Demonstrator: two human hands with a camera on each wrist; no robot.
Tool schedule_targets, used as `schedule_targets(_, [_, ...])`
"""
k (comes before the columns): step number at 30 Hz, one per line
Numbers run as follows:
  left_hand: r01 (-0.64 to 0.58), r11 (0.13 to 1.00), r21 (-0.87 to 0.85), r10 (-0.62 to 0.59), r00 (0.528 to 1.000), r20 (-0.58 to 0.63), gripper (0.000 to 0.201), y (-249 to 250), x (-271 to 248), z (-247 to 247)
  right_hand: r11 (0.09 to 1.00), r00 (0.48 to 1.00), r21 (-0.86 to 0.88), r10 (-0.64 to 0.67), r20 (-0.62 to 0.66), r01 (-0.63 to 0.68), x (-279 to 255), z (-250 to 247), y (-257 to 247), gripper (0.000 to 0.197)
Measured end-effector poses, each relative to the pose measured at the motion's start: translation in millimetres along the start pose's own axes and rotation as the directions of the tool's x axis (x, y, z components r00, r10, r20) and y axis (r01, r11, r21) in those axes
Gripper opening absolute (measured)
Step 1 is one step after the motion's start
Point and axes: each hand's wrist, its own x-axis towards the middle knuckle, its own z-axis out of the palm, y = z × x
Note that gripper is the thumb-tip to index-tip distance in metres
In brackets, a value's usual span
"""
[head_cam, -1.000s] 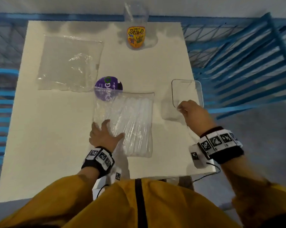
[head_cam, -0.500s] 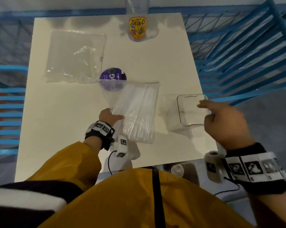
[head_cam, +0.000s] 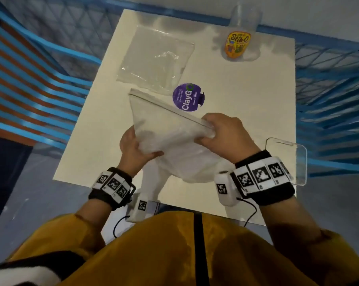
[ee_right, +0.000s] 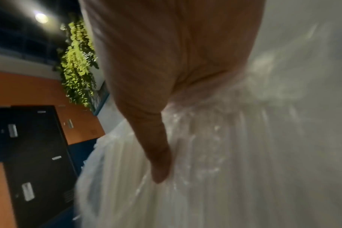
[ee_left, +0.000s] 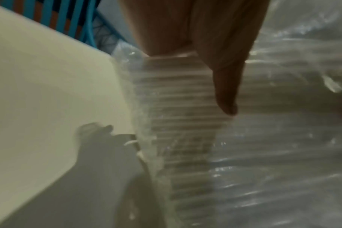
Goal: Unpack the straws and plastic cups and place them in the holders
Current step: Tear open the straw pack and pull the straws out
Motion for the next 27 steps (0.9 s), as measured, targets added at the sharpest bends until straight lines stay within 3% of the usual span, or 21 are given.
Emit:
schedule_targets(2, [-0.046, 0.992, 0.119, 0.068, 0.981, -0.181, 0.096, 7, -1, -7, 0.994, 1.000, 0.109, -0.009, -0.004, 0.009, -3, 12, -9, 0.027])
schedule_targets(4, [-0.080, 0.995, -0.053, 0.061, 0.957, -0.283, 0.074, 27, -8, -13, 0.980, 0.999, 0.198, 0.003, -0.040, 0.005, -7, 25, -18, 0.027])
schedule_targets(6, [-0.077, 0.953, -0.292, 0.028, 0.985, -0.170, 0.040, 51, -15, -13, 0.957, 0.997, 0.289, 0.023, -0.075, -0.001, -8, 34, -26, 0.029])
schedule_targets(9, [-0.001, 0.932, -0.363, 0.012, 1.000, 0.028, 0.012, 77, -24, -1, 0.915, 0.996, 0.401, -0.018, -0.086, 0.051, -7, 38, -40, 0.026])
schedule_targets(14, [0.073, 0.903, -0.424, -0.099, 0.994, -0.039, 0.021, 88, -31, 5, 0.869, 0.994, 0.485, -0.063, -0.088, 0.098, -15, 37, -52, 0.025])
schedule_targets(17, [0.044, 0.896, -0.442, -0.059, 0.998, -0.020, 0.005, 92, -33, -5, 0.845, 0.989, 0.528, -0.004, -0.151, 0.084, -16, 35, -54, 0.016])
schedule_targets(20, [0.029, 0.875, -0.484, -0.020, 1.000, 0.024, 0.008, 103, -35, -12, 0.809, 0.972, 0.582, 0.057, -0.227, 0.088, -18, 29, -51, 0.006])
schedule_targets(23, [0.047, 0.850, -0.524, -0.024, 0.998, 0.050, 0.015, 112, -34, -14, 0.761, 0.963, 0.645, 0.117, -0.241, 0.069, -20, 20, -46, 0.021])
schedule_targets(27, [0.065, 0.867, -0.494, -0.039, 0.997, 0.062, 0.008, 114, -35, -13, 0.750, 0.953, 0.658, 0.150, -0.264, 0.064, -29, 19, -48, 0.025])
